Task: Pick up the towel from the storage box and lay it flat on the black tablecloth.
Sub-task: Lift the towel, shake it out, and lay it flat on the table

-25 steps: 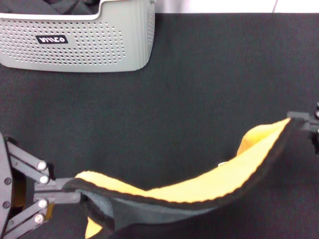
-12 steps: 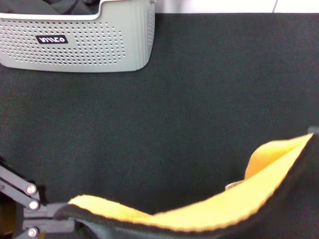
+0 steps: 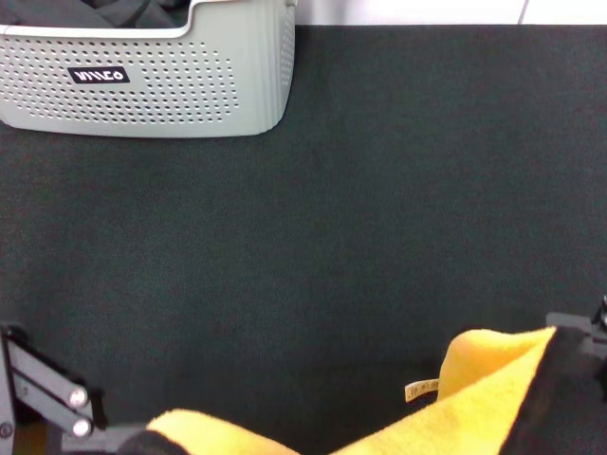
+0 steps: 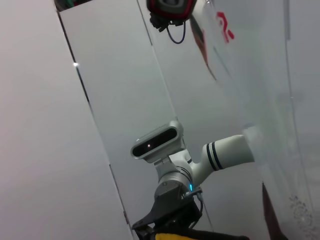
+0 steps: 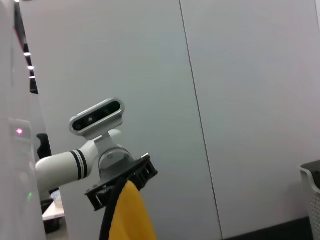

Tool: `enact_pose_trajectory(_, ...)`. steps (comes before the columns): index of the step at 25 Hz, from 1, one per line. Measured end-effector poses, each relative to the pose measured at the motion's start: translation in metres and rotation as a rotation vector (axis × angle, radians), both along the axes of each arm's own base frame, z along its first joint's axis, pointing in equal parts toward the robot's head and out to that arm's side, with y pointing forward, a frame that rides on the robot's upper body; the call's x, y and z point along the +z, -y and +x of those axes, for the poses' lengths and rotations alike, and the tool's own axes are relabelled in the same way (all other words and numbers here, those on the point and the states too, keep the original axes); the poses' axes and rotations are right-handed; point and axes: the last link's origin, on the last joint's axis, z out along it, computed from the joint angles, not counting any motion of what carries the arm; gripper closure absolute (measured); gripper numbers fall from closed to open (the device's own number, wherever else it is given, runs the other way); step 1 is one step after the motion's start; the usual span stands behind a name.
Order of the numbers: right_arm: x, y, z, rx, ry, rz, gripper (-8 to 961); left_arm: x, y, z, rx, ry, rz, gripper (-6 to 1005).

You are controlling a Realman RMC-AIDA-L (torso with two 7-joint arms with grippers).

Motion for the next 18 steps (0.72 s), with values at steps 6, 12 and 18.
enact_pose_trajectory(6,0.002,0.006,-0.003,0.008,-0.026,0.005,933,0.002,0.008,0.005,-0.019,-0.014,0.009,989)
enact_pose_trajectory(12,0.007,0.006,-0.002,0.007,-0.053,0.013,932,0.001,0.012,0.005,-0.010,-0.009,0.016,989)
enact_pose_trajectory(18,-0.003,-0.004,0.015,-0.056,-0.069,-0.015,932,-0.010,-0.002,-0.012,0.073,0.005,-0.020,990)
